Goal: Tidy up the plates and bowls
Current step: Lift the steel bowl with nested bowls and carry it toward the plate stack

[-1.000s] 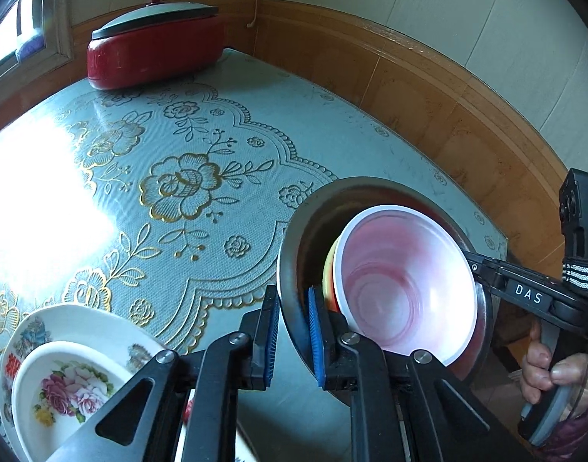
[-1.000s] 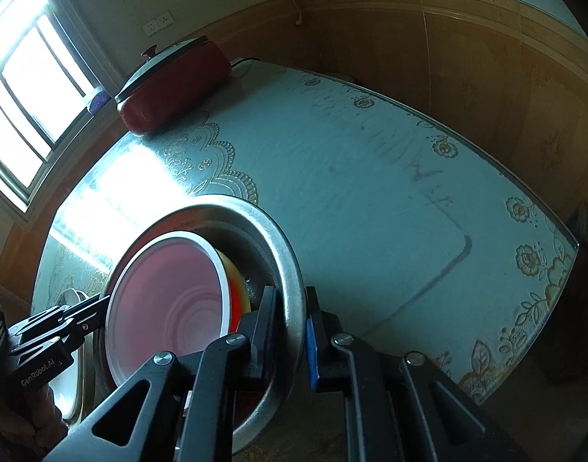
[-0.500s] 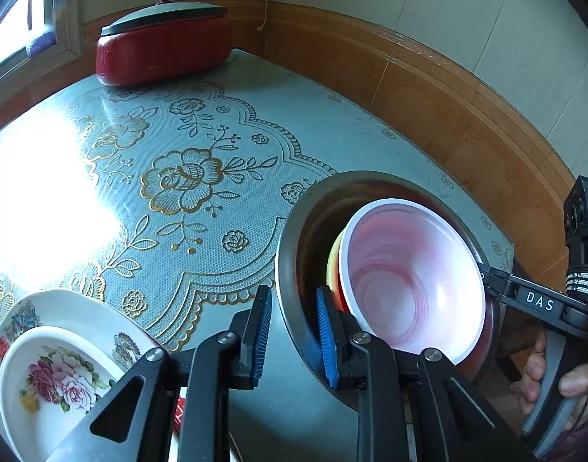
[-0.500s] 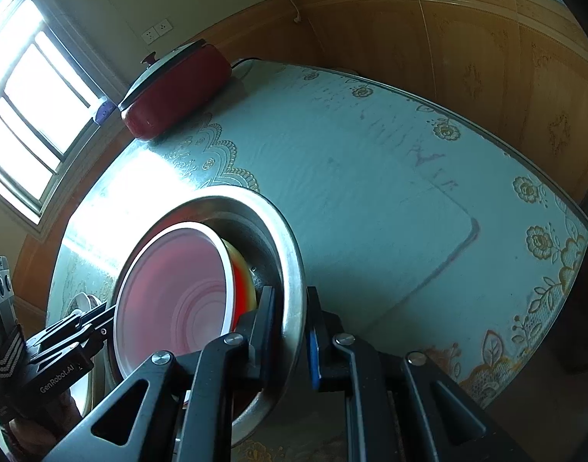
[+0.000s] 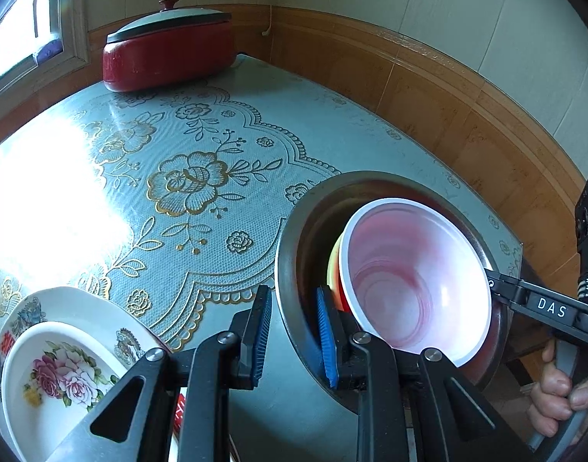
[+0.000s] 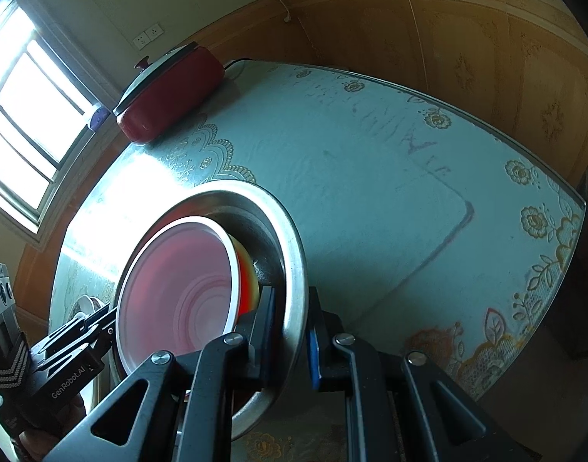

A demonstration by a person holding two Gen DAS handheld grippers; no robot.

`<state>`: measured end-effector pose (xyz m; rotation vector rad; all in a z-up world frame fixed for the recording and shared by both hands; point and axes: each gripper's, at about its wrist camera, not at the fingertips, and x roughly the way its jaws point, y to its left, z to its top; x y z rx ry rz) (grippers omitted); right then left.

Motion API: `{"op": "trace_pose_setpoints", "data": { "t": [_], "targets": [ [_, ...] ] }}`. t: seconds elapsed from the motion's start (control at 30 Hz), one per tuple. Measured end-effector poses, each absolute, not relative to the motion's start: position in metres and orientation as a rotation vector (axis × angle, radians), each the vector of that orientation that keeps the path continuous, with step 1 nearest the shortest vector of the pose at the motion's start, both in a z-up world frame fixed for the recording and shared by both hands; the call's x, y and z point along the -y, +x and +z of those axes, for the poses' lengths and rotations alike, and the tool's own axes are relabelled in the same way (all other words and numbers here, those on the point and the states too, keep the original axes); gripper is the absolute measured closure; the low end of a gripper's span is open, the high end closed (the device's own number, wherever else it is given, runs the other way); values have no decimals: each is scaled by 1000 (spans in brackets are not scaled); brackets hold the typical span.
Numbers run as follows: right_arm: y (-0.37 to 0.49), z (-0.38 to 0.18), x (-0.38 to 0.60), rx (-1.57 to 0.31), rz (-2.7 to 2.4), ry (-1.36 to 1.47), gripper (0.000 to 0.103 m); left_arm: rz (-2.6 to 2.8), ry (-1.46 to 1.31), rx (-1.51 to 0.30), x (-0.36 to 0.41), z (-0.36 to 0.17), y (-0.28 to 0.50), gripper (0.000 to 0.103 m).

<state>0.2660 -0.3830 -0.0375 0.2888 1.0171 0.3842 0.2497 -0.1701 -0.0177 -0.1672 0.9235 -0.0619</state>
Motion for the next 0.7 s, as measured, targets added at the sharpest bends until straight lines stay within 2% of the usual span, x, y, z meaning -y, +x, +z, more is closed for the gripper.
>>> {"op": "trace_pose_setpoints", "data": {
  "t": [0.17, 0.7],
  "targets": [
    [262, -38, 383, -1019, 379, 303, 90, -72, -168, -915, 172, -17, 247, 85],
    [241, -45, 389, -1046, 375, 445, 92, -99, -167, -903, 169, -12, 216, 85]
  ]
}}
